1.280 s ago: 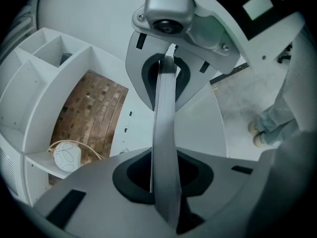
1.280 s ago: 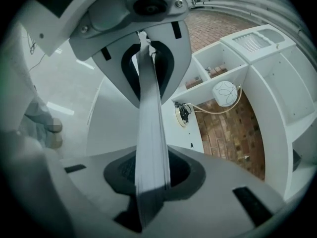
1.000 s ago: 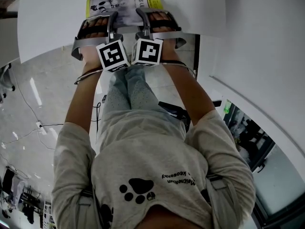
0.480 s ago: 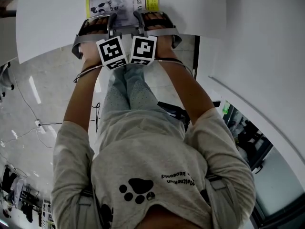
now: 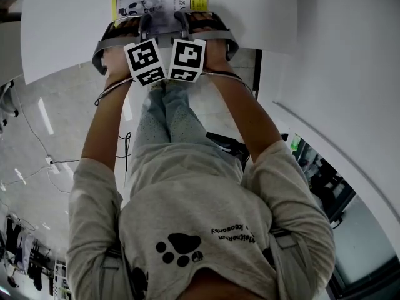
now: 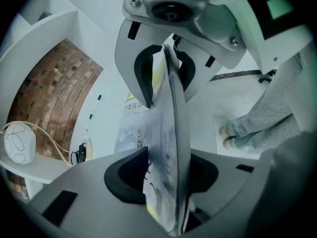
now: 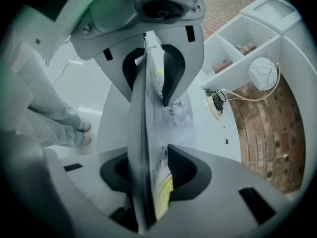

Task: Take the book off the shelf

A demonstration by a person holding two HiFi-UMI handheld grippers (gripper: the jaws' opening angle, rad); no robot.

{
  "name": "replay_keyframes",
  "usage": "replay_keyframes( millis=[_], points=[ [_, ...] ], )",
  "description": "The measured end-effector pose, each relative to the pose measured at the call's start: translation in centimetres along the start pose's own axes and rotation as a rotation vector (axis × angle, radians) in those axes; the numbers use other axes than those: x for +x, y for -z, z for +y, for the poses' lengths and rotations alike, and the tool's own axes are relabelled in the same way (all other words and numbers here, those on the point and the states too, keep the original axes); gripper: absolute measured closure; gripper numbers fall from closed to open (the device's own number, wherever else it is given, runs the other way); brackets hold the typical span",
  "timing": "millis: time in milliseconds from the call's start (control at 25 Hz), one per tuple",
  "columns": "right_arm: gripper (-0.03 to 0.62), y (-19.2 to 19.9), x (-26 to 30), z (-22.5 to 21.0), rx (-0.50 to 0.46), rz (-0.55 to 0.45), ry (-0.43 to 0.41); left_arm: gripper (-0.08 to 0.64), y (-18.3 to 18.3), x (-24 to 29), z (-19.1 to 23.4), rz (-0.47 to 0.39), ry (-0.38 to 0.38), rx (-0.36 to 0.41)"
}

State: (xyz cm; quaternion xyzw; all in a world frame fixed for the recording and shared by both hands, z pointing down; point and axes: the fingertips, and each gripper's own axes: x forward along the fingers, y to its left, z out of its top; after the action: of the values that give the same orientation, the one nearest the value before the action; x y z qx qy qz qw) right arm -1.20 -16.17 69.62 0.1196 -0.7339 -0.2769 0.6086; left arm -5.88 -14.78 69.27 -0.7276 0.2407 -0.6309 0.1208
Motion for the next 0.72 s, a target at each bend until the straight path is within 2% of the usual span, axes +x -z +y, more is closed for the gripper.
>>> replay_keyframes(
  millis=[240,400,720],
  points=[
    [0.374,-0.5,-1.0,0.8,0.064,-0.029,-0.128,0.362,0.1,-0.4,-0.8,0.013,0.114,-0.019],
    [0.350,-0.5,-1.1,1.5,0.063,-0.028,-0.164,0.303,0.1,-0.7,-1.2,0.019,0.143,-0.006],
    [0.324,-0.8,-1.6,3.1,0.053,-0.018,-0.208,0.258,-0.3,-1.8,-2.6,-0.009,0.200,-0.008]
  ],
)
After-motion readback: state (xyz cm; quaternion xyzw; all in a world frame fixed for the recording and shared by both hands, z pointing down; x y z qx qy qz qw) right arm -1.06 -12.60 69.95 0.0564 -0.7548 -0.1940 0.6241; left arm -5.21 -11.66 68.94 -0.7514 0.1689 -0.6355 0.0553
